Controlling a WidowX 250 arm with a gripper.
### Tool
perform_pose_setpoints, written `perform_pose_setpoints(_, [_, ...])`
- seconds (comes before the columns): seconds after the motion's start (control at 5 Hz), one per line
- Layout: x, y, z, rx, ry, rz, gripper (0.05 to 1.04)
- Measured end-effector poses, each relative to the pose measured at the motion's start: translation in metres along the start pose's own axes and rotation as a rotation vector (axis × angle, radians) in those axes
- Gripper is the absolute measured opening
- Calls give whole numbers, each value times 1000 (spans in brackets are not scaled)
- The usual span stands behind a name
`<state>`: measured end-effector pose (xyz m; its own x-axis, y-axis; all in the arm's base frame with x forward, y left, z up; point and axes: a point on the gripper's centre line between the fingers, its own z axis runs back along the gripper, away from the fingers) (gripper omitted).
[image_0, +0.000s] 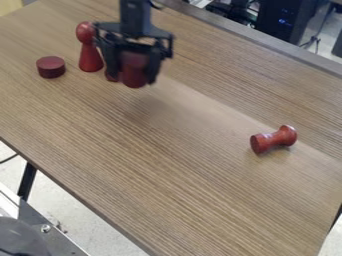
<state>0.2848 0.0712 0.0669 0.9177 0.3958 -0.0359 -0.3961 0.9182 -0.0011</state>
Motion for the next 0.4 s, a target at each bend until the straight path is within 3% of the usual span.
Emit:
perform_pose_setpoints(0.2, [6, -19, -1, -21, -35, -93, 814])
perform_pose_setpoints(0.4, [18, -40, -11, -36, -33, -205, 814])
